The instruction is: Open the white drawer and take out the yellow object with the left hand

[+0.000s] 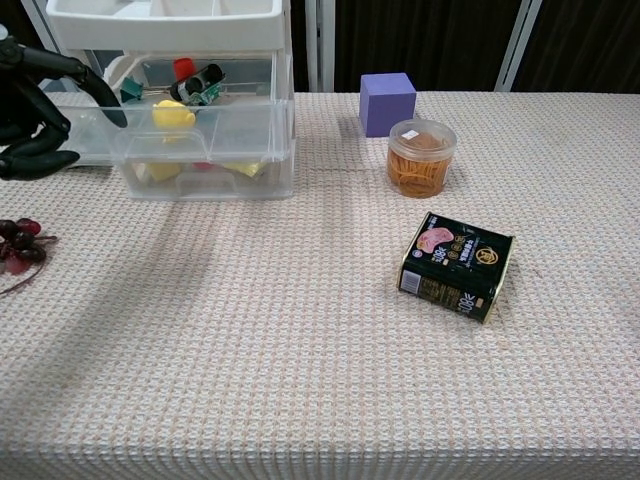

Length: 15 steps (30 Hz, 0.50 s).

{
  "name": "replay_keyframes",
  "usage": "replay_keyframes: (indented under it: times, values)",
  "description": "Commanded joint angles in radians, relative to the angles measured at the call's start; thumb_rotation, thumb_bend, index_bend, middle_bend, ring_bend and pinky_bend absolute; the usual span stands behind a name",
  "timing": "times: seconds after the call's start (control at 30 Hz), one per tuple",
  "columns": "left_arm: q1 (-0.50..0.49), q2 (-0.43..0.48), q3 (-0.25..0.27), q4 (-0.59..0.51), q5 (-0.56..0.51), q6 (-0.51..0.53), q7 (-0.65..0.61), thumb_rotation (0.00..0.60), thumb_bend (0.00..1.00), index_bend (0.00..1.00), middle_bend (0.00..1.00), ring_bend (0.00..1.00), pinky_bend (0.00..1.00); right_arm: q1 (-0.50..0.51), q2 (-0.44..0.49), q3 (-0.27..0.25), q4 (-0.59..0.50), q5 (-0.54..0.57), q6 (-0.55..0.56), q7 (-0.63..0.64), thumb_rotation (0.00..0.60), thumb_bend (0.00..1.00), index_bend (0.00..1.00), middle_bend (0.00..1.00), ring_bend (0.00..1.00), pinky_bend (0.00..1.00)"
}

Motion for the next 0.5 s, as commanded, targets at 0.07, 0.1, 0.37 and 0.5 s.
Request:
replay_keyframes:
  times: [0.07, 0.1, 0.37, 0.5]
  values:
    - [0.003, 0.026, 0.006, -0.002, 0.041, 0.026, -0.001, 0.600, 0.41, 0.23, 0.79, 0.91, 1.00, -0.006, 0.007, -0.002, -0.006, -0.005, 0.009, 0.001, 0.600, 0.20, 0.00, 0.00, 0.00, 0.00]
    - [0.005, 0.038, 0.008, -0.004, 0.049, 0.032, 0.006, 0.600, 0.41, 0.23, 0.79, 0.90, 1.00, -0.008, 0.009, -0.002, -0.008, -0.007, 0.012, 0.002, 0.600, 0.20, 0.00, 0.00, 0.00, 0.00]
    - [-0.021, 0.148, -0.041, -0.016, 0.085, 0.069, 0.083, 0.600, 0.37, 0.27, 0.78, 0.90, 1.00, -0.021, 0.034, -0.003, -0.032, -0.019, 0.037, -0.009, 0.600, 0.20, 0.00, 0.00, 0.00, 0.00]
    - [-0.087, 0.136, -0.094, 0.075, 0.127, 0.061, 0.180, 0.600, 0.25, 0.35, 0.78, 0.90, 1.00, -0.022, 0.041, -0.006, -0.053, -0.038, 0.046, -0.023, 0.600, 0.20, 0.00, 0.00, 0.00, 0.00]
